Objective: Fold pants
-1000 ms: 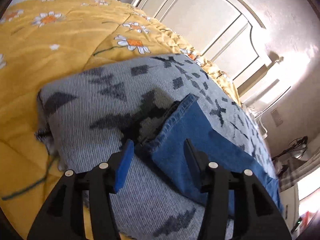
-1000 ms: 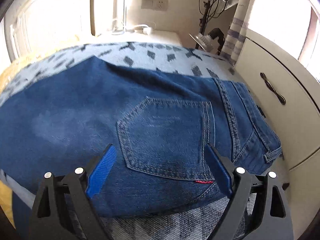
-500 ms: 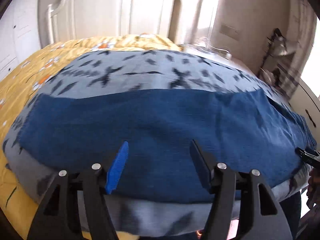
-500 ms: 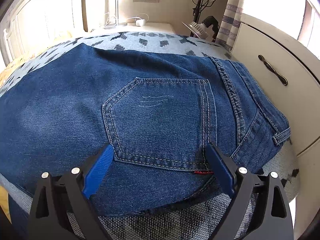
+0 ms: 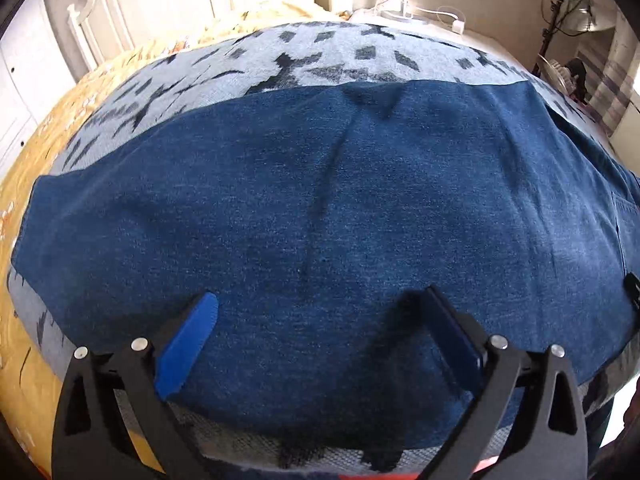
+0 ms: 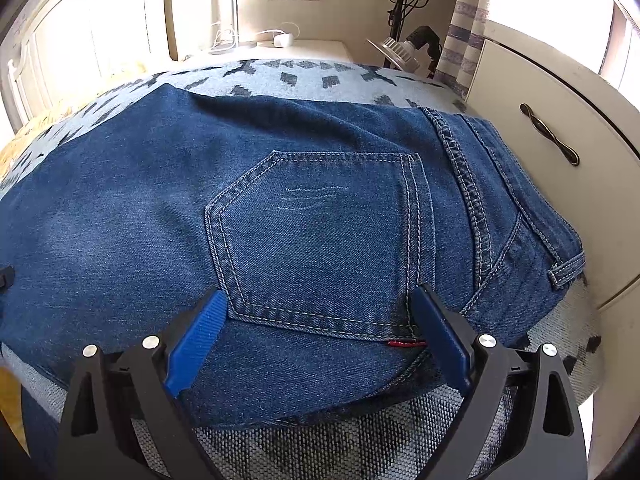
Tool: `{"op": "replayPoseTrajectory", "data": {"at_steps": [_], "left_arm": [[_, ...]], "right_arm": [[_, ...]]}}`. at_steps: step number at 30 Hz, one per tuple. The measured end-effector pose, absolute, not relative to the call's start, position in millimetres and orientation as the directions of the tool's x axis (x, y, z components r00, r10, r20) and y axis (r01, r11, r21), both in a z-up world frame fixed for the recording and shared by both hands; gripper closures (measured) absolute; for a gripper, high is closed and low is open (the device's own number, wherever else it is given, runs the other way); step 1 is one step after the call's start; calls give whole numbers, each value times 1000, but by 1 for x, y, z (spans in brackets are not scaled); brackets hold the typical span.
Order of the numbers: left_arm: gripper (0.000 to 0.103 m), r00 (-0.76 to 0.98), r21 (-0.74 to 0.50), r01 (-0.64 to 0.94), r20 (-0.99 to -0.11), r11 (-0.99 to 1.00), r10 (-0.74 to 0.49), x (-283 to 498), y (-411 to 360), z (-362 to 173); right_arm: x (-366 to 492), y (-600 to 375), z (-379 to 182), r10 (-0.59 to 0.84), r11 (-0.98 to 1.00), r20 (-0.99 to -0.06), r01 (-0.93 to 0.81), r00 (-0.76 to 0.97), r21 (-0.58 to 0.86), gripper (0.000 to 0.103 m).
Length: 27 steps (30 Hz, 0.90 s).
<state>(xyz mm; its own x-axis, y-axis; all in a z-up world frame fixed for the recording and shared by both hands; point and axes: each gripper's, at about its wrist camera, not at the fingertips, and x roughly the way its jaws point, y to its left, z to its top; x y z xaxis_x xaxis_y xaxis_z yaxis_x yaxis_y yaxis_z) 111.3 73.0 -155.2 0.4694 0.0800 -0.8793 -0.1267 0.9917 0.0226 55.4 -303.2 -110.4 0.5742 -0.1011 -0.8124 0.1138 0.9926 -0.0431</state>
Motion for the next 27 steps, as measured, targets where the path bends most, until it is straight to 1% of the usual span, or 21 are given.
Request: {"op": "replayPoseTrajectory", "data": {"at_steps": [5, 7, 11, 14, 17, 20, 22, 24, 25, 26, 27], "left_arm": [[1, 494, 22, -113, -866, 993, 75, 104, 71, -154], [1, 505, 22, -106, -860, 994, 73, 104, 70, -154], [1, 512, 33, -111, -855, 993, 86, 107, 66, -154], [1, 520, 37, -123, -849, 992, 96, 104, 64, -154], [1, 536, 42, -122, -838, 992, 101, 102, 63, -155], [2, 546, 30, -116, -833, 993, 89, 100, 64, -154], [5, 554, 23, -101, -829, 995, 75, 97, 67, -152], [12, 570, 2, -96, -820, 995, 56, 92, 73, -148], [12, 579, -15, -102, -814, 995, 47, 88, 79, -145], [13, 591, -23, -119, -805, 993, 52, 83, 87, -141], [15, 606, -24, -137, -793, 990, 65, 77, 96, -137]], "right_arm": [[58, -299, -109, -150, 984, -825, 163, 544, -71, 11], [57, -294, -108, -182, 980, -818, 172, 545, -103, 11], [56, -294, -108, -180, 980, -818, 167, 546, -105, 11], [55, -289, -95, -220, 972, -820, 190, 528, -138, 11], [42, -269, -71, -133, 990, -773, 118, 621, -75, 11], [41, -239, -65, -37, 999, -775, 23, 631, -29, 13], [40, -222, -69, 2, 1000, -781, -22, 625, -15, 17], [40, -204, -75, 59, 996, -798, -85, 600, 10, 23], [40, -198, -80, 78, 994, -810, -106, 581, 20, 24], [41, -193, -85, 72, 994, -822, -111, 565, 10, 28], [39, -187, -92, 60, 993, -834, -120, 548, -8, 30]]}}
